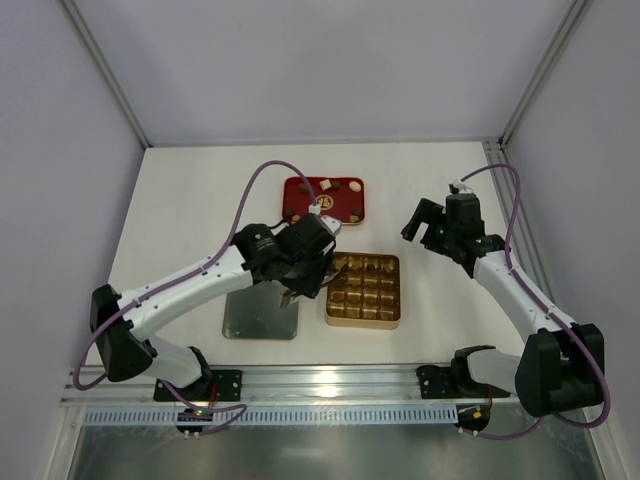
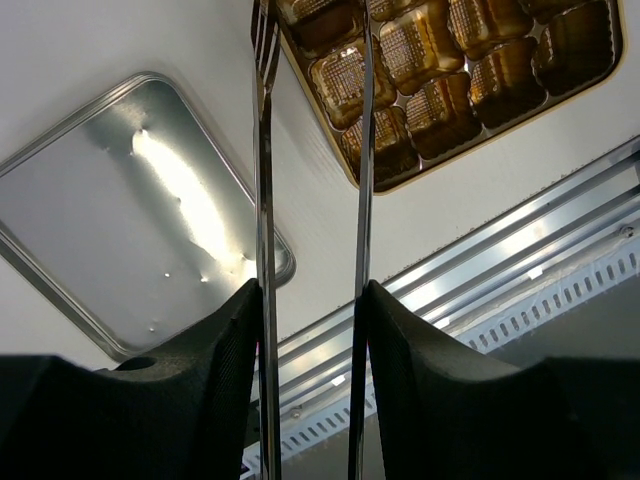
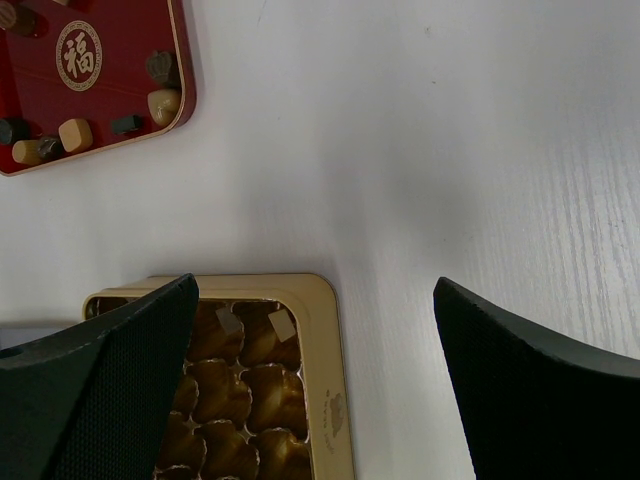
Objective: Pack the chocolate
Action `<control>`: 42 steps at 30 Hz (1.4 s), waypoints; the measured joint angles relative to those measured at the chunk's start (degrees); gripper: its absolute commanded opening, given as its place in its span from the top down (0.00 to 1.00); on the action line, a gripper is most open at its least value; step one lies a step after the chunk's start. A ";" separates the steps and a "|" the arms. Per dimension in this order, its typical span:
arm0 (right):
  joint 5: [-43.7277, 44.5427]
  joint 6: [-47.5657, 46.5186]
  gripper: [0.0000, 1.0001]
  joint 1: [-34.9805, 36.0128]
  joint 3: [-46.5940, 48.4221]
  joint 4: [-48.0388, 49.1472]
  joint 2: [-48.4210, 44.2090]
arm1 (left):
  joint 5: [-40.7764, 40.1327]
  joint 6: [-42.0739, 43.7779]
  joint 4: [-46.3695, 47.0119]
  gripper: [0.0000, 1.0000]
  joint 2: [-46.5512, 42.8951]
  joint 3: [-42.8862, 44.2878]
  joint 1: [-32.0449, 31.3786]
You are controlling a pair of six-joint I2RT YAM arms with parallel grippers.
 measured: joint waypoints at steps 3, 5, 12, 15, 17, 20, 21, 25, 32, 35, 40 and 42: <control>0.02 0.00 0.00 0.00 0.00 0.00 0.04 | -0.02 0.00 0.00 0.54 0.02 0.00 -0.02; 0.02 0.00 0.00 0.04 0.00 -0.02 0.04 | -0.02 0.00 0.00 0.54 0.02 0.00 -0.02; 0.02 -0.02 0.00 0.09 0.00 -0.02 0.04 | -3.17 0.26 -1.07 0.54 0.70 2.64 0.09; -0.02 -0.07 0.00 0.09 0.07 -0.04 0.04 | -4.72 1.07 -1.53 0.54 2.49 8.44 2.25; -0.09 -0.11 0.00 0.09 0.22 -0.04 0.37 | -5.29 2.10 -1.18 0.53 4.48 13.16 5.68; -0.33 -0.28 0.00 0.09 0.46 -0.11 0.98 | -6.67 3.67 -0.17 0.52 9.11 19.91 11.82; -0.48 -0.35 0.00 0.09 0.63 -0.20 1.14 | -7.19 4.13 0.33 0.51 11.17 22.05 13.55; -1.09 -0.81 0.00 0.09 1.18 -0.37 1.22 | -8.55 6.54 2.38 0.51 20.83 29.18 18.82; -1.81 -1.27 0.00 0.09 1.27 -0.48 1.22 | -10.03 9.07 5.46 0.50 37.77 40.09 22.08; -1.92 -1.33 0.00 0.09 1.27 -0.48 1.20 | -10.08 9.49 6.01 0.52 41.00 41.77 22.77; -1.92 -1.38 0.00 0.09 1.27 -0.50 1.20 | -9.99 9.53 6.80 0.55 42.75 43.69 23.19; -1.92 -1.38 0.00 0.09 1.27 -0.48 1.20 | -9.86 9.51 7.21 0.57 42.75 44.00 23.19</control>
